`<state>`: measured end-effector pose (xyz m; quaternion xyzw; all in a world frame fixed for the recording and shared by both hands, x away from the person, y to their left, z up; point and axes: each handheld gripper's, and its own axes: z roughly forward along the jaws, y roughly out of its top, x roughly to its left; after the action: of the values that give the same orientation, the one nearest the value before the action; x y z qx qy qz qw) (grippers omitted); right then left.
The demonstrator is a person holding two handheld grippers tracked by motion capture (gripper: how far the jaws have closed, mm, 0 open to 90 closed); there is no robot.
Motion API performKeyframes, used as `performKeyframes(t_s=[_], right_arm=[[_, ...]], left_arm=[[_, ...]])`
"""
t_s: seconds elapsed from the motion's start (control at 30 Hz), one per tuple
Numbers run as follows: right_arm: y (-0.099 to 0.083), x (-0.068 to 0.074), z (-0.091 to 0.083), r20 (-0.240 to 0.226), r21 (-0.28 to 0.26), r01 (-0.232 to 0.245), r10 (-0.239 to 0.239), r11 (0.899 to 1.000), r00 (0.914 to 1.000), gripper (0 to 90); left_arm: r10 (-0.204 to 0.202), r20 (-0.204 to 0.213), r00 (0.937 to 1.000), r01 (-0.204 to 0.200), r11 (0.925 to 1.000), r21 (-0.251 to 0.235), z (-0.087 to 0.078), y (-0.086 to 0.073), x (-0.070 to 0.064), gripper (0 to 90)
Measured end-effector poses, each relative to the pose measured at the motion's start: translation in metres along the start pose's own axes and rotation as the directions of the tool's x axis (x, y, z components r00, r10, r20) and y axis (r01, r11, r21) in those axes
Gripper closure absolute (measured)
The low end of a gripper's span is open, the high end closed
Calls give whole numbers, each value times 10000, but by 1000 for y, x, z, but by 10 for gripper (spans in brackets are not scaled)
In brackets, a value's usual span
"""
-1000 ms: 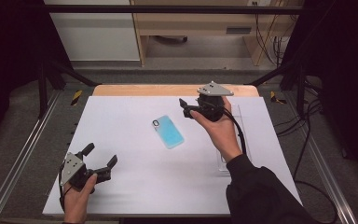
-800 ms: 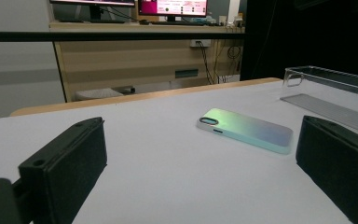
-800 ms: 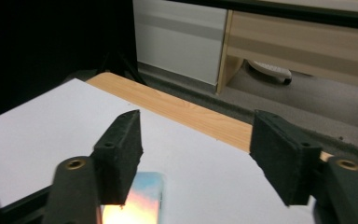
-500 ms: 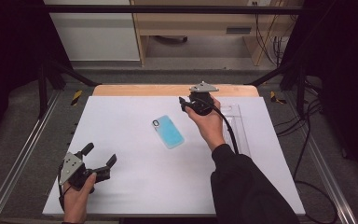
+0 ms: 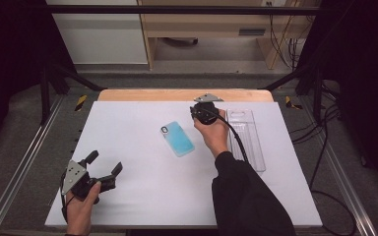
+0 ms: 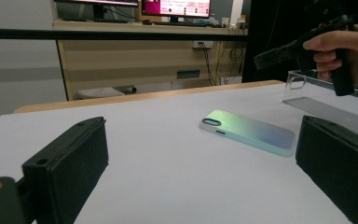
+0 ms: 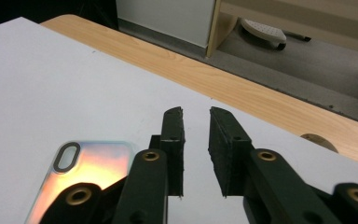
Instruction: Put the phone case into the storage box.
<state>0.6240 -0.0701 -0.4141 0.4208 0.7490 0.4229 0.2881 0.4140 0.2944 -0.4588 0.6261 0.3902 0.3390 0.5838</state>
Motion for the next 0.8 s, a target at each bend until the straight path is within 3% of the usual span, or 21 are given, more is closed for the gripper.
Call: performKeyframes(t_s=[0.3,0.8], right_arm=[[-12,8,18,-393,207,-86,94,9997,9992,882],[-29,19,36,-686,755,-164,216,9970,9974,900]], left_arm=[[-11,59,10000,11,10000,-13,0,0,-1,21],[-23,174,9998,24,10000,-64,1,1,-2,21]])
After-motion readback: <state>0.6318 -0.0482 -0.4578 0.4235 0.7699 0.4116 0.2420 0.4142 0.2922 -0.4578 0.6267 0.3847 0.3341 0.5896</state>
